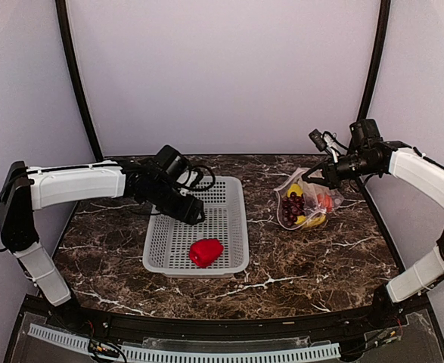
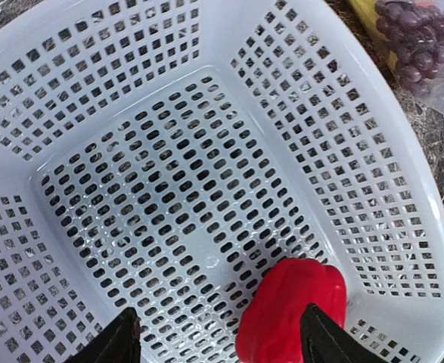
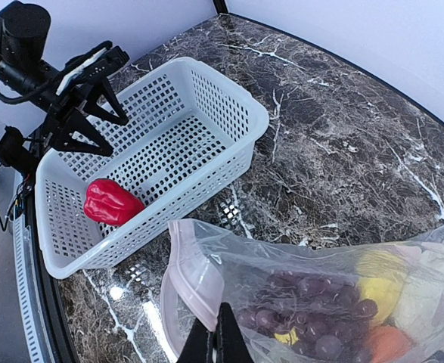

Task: Place the food in the zip-top bag and seal the zipper
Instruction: Adjust the fake vegetable in the bin, then pick up the fake fruit from the bin.

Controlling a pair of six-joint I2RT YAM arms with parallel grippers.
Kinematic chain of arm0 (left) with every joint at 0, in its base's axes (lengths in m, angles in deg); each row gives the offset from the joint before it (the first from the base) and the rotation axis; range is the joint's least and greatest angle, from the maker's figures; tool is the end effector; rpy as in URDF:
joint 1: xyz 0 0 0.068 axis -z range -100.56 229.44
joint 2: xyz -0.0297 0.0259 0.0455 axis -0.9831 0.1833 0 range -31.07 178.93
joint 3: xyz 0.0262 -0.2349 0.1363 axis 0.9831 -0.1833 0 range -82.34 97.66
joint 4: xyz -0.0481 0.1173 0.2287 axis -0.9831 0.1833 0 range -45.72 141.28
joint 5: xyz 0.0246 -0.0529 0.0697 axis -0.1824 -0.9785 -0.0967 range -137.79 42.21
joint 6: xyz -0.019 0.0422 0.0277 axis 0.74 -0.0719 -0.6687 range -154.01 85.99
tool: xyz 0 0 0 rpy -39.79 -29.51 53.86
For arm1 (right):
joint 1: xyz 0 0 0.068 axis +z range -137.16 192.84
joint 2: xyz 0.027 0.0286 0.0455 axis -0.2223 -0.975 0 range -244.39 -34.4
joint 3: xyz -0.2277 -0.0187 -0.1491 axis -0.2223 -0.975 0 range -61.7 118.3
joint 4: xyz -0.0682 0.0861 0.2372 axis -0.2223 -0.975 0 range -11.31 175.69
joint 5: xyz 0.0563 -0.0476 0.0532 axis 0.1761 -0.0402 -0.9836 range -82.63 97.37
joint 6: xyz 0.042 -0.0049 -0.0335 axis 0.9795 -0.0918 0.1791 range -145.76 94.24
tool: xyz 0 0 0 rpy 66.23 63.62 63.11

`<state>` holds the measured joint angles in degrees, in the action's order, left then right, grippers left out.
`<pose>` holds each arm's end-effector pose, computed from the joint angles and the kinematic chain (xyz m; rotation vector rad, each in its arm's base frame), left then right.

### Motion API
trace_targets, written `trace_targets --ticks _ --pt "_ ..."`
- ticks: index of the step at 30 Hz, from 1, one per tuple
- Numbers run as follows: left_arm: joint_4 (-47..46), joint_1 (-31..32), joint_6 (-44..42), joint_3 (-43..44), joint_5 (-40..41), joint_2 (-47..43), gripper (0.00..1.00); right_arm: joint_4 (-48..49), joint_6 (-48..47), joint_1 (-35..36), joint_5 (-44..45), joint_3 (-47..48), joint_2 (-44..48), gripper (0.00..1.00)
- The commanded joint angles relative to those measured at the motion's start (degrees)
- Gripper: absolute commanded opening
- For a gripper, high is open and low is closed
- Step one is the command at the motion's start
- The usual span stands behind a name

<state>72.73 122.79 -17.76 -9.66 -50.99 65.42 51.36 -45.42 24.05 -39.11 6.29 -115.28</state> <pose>0.2644 -0.2522 0.2452 0.6218 2.4756 -0.4956 0.2865 0.0830 0.3056 -0.9439 2.0262 0.8803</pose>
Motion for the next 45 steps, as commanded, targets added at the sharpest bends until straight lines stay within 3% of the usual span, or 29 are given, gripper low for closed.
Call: trace_targets --ticks 1,8,10,12,29,36,45 --pt "6.3 3.4 -0.9 4.6 1.2 -1.2 0.72 0.9 -0.7 -0.4 -0.1 -0.9 1.0 0.00" --pt "15.1 9.8 0.4 10.7 4.3 2.0 0.75 1.0 -0.8 -0.3 -0.6 -1.0 1.0 0.00" --pt "17.2 10.6 1.1 11.5 4.7 3.1 0.87 0.9 -0.7 -0.3 -0.9 -1.0 0.9 0.00" --pt "18.2 11.2 1.2 11.4 4.9 3.5 0.90 0.7 -0.8 -0.3 -0.7 -1.0 0.9 0.00" --pt "18.6 12.6 -1.3 11.5 3.4 11.5 0.91 0.5 -0.8 -0.3 -1.3 -1.4 1.4 0.00" --pt "18.9 12.6 -1.6 13.2 4.2 14.8 0.88 0.4 -1.0 -0.3 -1.2 -1.4 1.5 0.00" --pt "19.1 12.6 -2.1 13.9 3.6 15.6 0.72 0.2 -1.1 -0.3 -1.6 -1.2 0.7 0.00"
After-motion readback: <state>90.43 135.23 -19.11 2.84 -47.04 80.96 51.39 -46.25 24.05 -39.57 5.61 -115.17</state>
